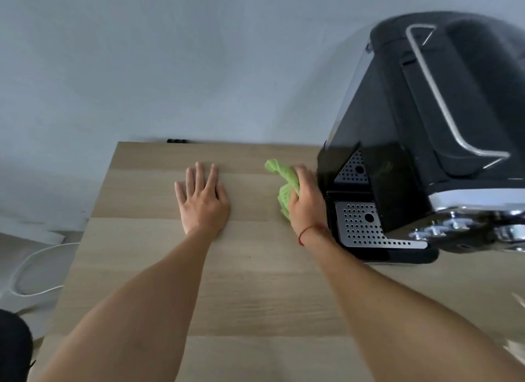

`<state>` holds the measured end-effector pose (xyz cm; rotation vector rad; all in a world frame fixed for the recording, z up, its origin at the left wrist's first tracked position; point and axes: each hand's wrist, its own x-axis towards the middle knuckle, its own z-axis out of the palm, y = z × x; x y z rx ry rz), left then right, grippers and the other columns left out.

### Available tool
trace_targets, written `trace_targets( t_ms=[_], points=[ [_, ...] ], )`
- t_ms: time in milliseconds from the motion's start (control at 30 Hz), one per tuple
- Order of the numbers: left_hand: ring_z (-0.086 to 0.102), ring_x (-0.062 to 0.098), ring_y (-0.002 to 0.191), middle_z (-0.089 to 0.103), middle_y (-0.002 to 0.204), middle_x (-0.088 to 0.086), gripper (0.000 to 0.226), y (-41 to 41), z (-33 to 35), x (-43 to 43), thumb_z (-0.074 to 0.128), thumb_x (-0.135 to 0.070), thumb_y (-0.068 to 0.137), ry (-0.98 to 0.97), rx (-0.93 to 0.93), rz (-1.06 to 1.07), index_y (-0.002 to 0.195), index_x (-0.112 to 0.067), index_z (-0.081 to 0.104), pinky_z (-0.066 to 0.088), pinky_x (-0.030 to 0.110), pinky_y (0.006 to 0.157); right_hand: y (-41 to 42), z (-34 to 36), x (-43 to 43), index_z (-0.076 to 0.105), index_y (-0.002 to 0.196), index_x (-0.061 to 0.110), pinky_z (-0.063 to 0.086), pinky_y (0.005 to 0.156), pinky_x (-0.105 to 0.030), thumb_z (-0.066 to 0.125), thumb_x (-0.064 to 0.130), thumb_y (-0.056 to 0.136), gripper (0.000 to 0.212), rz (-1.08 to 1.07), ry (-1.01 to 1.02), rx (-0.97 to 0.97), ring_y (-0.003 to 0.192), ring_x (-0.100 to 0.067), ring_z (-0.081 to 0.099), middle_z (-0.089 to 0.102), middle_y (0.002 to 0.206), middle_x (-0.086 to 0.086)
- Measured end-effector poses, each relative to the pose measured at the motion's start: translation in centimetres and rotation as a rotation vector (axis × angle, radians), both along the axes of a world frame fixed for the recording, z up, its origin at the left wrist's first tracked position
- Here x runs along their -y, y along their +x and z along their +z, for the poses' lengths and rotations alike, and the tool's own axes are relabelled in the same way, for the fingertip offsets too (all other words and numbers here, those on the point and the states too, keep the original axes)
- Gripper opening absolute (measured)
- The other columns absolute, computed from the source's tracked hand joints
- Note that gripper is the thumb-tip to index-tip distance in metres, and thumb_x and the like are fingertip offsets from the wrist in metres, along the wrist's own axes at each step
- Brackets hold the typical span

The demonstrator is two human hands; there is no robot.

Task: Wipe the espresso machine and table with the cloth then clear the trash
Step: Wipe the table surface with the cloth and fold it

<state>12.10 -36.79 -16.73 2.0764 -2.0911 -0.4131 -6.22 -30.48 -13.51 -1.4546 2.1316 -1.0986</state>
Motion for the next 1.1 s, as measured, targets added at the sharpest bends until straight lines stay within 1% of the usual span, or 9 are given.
trace_targets(
  t_ms=[67, 133, 300, 467, 567, 733, 867, 967, 1100],
  points=[
    [-0.001, 0.017, 0.150, 0.007, 0.162, -0.003, 0.052, -0.1, -0.1, 0.1, 0.023, -0.039, 0.100, -0.012, -0.001, 0.000, 0.151, -0.035, 0.019, -0.004, 0.044, 0.121, -1.4, 1.0, 3.2, 0.051, 0.120, 0.017, 0.043, 0.093, -0.014, 0.044, 0.000, 0.090, 0.035, -0.052, -0.026, 0.047, 0.111, -0.026, 0.055, 0.055, 0.124, -0.010],
    [-0.001, 0.017, 0.150, 0.008, 0.162, -0.003, 0.052, 0.0, -0.2, 0.1, 0.024, -0.039, 0.100, -0.028, -0.003, -0.001, 0.151, -0.034, 0.020, -0.004, 0.043, 0.121, -1.5, 0.4, 5.3, 0.046, 0.133, 0.017, 0.028, 0.116, -0.031, 0.043, 0.010, 0.096, 0.038, -0.035, 0.110, -0.013, 0.138, -0.027, 0.034, 0.041, 0.146, -0.009],
    [0.003, 0.017, 0.150, 0.012, 0.162, -0.002, 0.051, -0.1, -1.0, 0.5, 0.026, -0.037, 0.100, -0.101, -0.020, 0.004, 0.151, -0.033, 0.024, -0.003, 0.043, 0.121, 0.4, -3.5, 5.7, 0.029, 0.146, 0.033, -0.001, 0.121, -0.040, 0.035, 0.039, 0.099, 0.049, 0.187, 0.341, -0.470, 0.149, -0.020, 0.005, 0.015, 0.160, 0.008],
    [0.007, 0.018, 0.150, 0.015, 0.161, 0.002, 0.052, 0.2, -0.8, -0.3, 0.029, -0.026, 0.101, -0.081, -0.074, -0.067, 0.152, -0.024, 0.024, 0.002, 0.038, 0.122, 2.2, -3.7, 0.4, 0.037, 0.143, 0.031, 0.003, 0.122, -0.039, 0.044, 0.025, 0.095, 0.049, 0.395, 0.232, -0.387, 0.148, -0.019, 0.013, 0.026, 0.156, 0.009],
    [0.029, 0.030, 0.142, 0.031, 0.154, 0.016, 0.064, -0.7, 1.2, -2.0, 0.033, -0.007, 0.095, 0.057, -0.383, -0.079, 0.154, -0.022, 0.014, 0.022, 0.042, 0.117, 2.6, -2.7, -2.7, 0.039, 0.143, 0.026, 0.008, 0.122, -0.038, 0.045, 0.016, 0.093, 0.051, 0.464, 0.246, -0.295, 0.147, -0.019, 0.018, 0.031, 0.155, 0.006],
    [0.051, 0.044, 0.120, 0.047, 0.139, 0.027, 0.083, -1.7, 4.0, -3.0, 0.034, 0.015, 0.085, -0.076, -0.531, -0.124, 0.153, -0.027, 0.014, 0.047, 0.043, 0.091, 0.1, 0.2, 0.6, 0.047, 0.120, 0.034, 0.052, 0.086, -0.046, 0.046, 0.013, 0.091, 0.036, 0.045, 0.048, 0.048, 0.099, -0.031, 0.061, 0.062, 0.109, -0.006],
    [0.061, 0.029, 0.116, 0.065, 0.118, 0.021, 0.066, 1.0, 3.4, -2.1, 0.052, -0.004, 0.095, -0.108, -0.650, 0.057, 0.150, -0.029, 0.027, 0.047, 0.039, 0.097, 0.8, 0.3, 5.0, 0.044, 0.131, 0.031, 0.030, 0.111, -0.051, 0.041, 0.025, 0.097, 0.036, 0.009, 0.228, 0.014, 0.129, -0.031, 0.043, 0.049, 0.136, -0.009],
    [0.049, 0.027, 0.130, 0.048, 0.145, 0.008, 0.055, 3.7, 2.4, -1.6, 0.058, -0.026, 0.094, -0.151, -0.427, 0.165, 0.146, -0.024, 0.039, 0.039, 0.042, 0.108, 4.0, -0.9, 6.8, 0.028, 0.147, 0.032, -0.003, 0.119, -0.049, 0.032, 0.038, 0.100, 0.047, 0.260, 0.493, -0.230, 0.149, -0.025, 0.003, 0.014, 0.160, 0.002],
    [0.015, 0.022, 0.148, 0.025, 0.158, 0.002, 0.046, 5.7, 0.0, -2.0, 0.033, -0.031, 0.102, -0.104, -0.068, 0.137, 0.146, -0.023, 0.038, 0.008, 0.044, 0.120, 7.4, -2.3, 5.9, 0.025, 0.147, 0.040, -0.006, 0.119, -0.049, 0.036, 0.036, 0.099, 0.049, 0.505, 0.415, -0.394, 0.149, -0.022, -0.002, 0.008, 0.160, 0.011]
  ],
)
